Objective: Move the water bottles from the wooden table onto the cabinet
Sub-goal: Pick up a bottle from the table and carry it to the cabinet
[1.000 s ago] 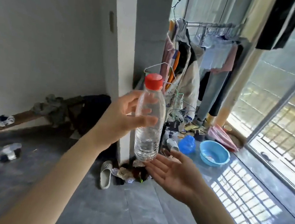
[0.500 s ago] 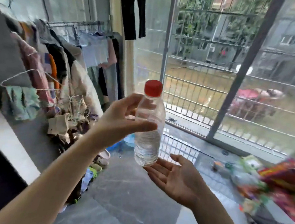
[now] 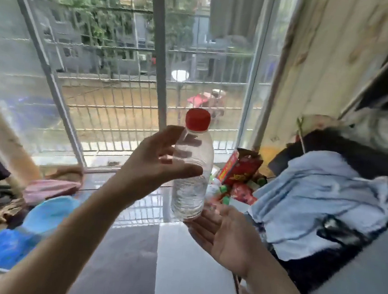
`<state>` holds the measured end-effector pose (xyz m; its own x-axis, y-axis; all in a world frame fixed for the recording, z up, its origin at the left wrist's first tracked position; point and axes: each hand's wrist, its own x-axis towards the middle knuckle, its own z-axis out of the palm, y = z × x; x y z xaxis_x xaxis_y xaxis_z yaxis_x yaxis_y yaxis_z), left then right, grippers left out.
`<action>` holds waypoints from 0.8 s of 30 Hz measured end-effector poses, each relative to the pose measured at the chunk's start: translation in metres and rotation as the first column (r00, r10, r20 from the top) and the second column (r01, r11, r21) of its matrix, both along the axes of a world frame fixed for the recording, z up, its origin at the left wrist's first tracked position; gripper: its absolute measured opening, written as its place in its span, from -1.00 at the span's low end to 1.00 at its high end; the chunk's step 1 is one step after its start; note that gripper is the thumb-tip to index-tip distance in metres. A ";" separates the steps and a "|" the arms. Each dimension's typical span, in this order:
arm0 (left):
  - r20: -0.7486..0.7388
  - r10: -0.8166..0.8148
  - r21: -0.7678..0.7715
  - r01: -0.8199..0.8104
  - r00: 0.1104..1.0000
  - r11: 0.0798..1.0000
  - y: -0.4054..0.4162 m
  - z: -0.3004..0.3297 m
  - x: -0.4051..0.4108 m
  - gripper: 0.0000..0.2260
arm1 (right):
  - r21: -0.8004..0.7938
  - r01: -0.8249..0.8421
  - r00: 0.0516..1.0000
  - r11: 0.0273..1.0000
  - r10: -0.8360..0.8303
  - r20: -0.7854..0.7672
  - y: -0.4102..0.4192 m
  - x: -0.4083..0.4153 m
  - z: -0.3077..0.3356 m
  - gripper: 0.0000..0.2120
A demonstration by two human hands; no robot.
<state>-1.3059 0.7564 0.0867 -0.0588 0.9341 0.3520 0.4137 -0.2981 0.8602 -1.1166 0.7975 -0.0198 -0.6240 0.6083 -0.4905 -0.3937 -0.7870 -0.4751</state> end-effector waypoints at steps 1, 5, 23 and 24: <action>0.004 -0.052 0.000 0.052 0.999 0.999 0.011 0.002 0.015 -0.40 | 0.003 0.050 0.999 0.999 -0.050 0.000 0.003 0.016 0.000 -0.56; 0.037 -0.225 -0.002 0.225 0.974 0.974 0.044 0.005 0.068 -0.38 | -0.008 0.247 0.969 0.969 -0.247 0.025 0.007 0.067 -0.002 -0.68; 0.162 -0.815 -0.053 0.829 0.557 0.556 0.070 -0.014 0.208 -0.50 | -0.051 0.852 0.524 0.522 -0.850 0.054 -0.097 0.147 -0.008 -0.61; 0.175 -0.834 -0.057 0.851 0.524 0.523 0.065 -0.017 0.218 -0.52 | -0.057 0.871 0.490 0.487 -0.870 0.052 -0.110 0.150 -0.010 -0.61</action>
<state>-1.0884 0.8216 0.0701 0.7484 0.5999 0.2828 -0.0747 -0.3474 0.9347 -0.9666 0.6874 -0.0300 0.2123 0.8036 -0.5560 -0.8904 -0.0755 -0.4489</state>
